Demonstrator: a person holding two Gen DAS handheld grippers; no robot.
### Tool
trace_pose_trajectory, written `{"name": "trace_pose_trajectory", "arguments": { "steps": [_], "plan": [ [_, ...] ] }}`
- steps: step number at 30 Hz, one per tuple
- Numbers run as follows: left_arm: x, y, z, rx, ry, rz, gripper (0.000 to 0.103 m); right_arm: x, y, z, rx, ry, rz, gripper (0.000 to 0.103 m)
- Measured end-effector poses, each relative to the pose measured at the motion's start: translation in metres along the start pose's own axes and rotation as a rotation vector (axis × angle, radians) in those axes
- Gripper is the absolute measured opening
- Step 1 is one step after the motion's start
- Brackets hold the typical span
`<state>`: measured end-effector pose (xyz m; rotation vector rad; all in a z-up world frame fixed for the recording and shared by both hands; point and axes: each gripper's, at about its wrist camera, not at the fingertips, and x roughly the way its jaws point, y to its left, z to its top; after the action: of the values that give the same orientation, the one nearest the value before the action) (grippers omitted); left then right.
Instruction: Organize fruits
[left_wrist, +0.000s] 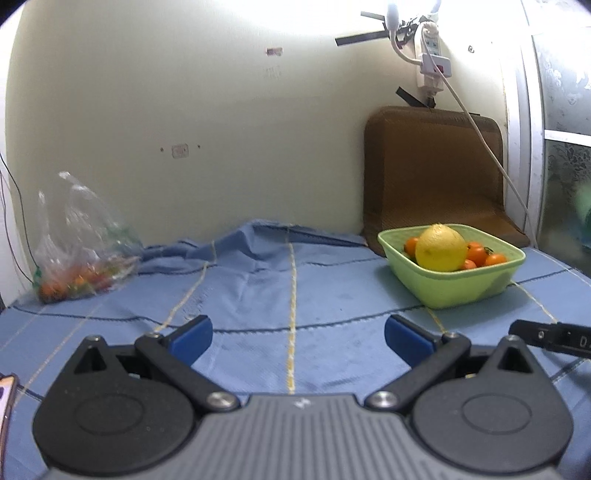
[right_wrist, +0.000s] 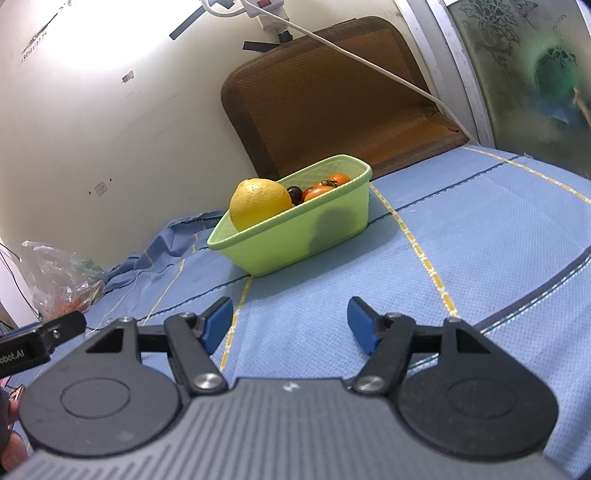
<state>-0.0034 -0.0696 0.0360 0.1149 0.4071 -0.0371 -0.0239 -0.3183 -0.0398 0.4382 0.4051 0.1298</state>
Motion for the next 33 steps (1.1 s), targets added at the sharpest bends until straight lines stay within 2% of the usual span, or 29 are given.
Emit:
{"name": "trace_pose_trajectory", "arguments": {
  "steps": [6, 10, 19, 24, 33],
  "plan": [
    [-0.001, -0.006, 0.001, 0.061, -0.004, 0.046, 0.103, 0.000, 0.000, 0.000, 0.000, 0.000, 0.000, 0.072],
    [0.001, -0.009, 0.000, 0.066, 0.014, 0.035, 0.103, 0.000, 0.000, 0.000, 0.000, -0.002, 0.001, 0.073],
    [0.013, -0.009, 0.000, 0.039, 0.169, -0.032, 0.103, -0.001, -0.001, 0.000, 0.004, -0.007, 0.002, 0.075],
    [0.012, -0.012, -0.001, 0.057, 0.163, 0.004, 0.103, -0.002, -0.001, 0.000, 0.007, -0.009, 0.011, 0.075],
    [0.015, -0.014, -0.001, 0.064, 0.180, 0.006, 0.103, -0.003, -0.003, 0.000, 0.020, -0.014, 0.023, 0.076]
  ]
}}
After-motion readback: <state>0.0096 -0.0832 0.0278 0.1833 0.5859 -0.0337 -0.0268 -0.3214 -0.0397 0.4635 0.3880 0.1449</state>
